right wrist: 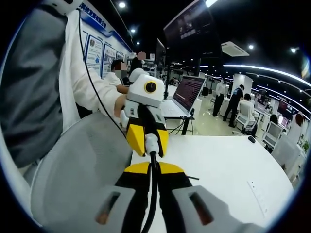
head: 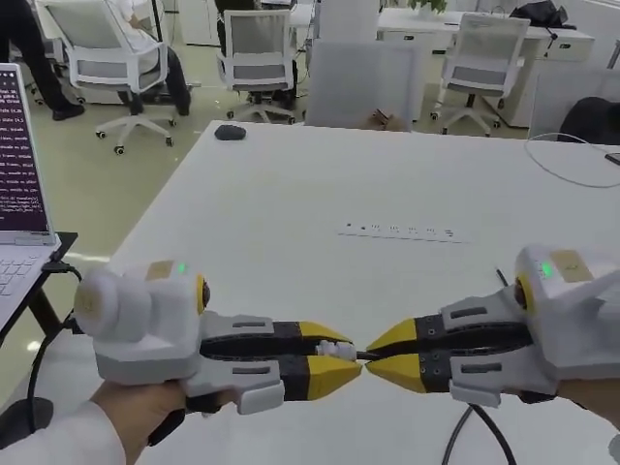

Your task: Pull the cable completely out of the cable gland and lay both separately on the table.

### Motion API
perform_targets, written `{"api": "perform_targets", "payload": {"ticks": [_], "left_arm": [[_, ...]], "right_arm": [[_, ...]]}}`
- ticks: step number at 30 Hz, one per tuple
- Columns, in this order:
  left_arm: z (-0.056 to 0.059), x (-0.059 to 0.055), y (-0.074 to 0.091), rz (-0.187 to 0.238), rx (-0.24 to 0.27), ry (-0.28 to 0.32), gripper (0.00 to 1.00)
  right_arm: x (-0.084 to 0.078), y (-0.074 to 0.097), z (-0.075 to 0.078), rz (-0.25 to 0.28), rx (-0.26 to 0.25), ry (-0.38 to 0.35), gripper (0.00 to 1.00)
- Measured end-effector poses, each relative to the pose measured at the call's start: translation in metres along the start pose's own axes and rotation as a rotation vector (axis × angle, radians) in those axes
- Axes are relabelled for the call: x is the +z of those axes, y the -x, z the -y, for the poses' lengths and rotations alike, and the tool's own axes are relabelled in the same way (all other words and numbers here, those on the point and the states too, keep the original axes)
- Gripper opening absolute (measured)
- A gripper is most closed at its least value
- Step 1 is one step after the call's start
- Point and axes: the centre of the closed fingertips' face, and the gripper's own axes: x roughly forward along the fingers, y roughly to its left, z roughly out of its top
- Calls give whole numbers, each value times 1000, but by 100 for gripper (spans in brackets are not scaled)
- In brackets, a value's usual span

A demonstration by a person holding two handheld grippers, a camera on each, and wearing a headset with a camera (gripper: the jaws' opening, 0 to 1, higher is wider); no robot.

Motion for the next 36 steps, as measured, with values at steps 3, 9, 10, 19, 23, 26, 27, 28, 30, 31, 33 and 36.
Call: {"api": "perform_targets", "payload": {"ticks": [3,9,10,19,23,26,27,28,30,31,33,36], "left_arm": [[-1,-1,0,-7,5,-4,17],[-2,-5,0,-19,7,-7,17],[-2,-5,0,-19,7,-7,17],[-7,-6,3,-14,21,4,16],[-8,-9,4,-22,23,3,16],[-9,-11,5,-29,27,4,16],[-10,-11,5,-29,31,7,16],[-11,-12,6,-29,34,10,16],[-13,-13,8,-27,39,15,16],[-13,-13,8,-27,40,16,16],[-13,-13,8,-27,40,17,16],[-12,-13,9,-27,39,18,16]], "right_arm": [[0,0,1,2,-1,3,3],[-1,-1,3,10,2,-7,3],[-1,-1,3,10,2,-7,3],[-9,4,8,14,-13,-22,3],[-17,6,7,7,-17,-32,3],[-26,11,9,-9,-25,-42,3],[-29,12,9,-15,-29,-49,3],[-30,13,9,-18,-32,-51,3],[-38,17,11,-32,-43,-59,3],[-43,19,11,-43,-47,-63,3],[-53,22,11,-72,-55,-67,3],[-68,26,9,-126,-61,-70,3]]}}
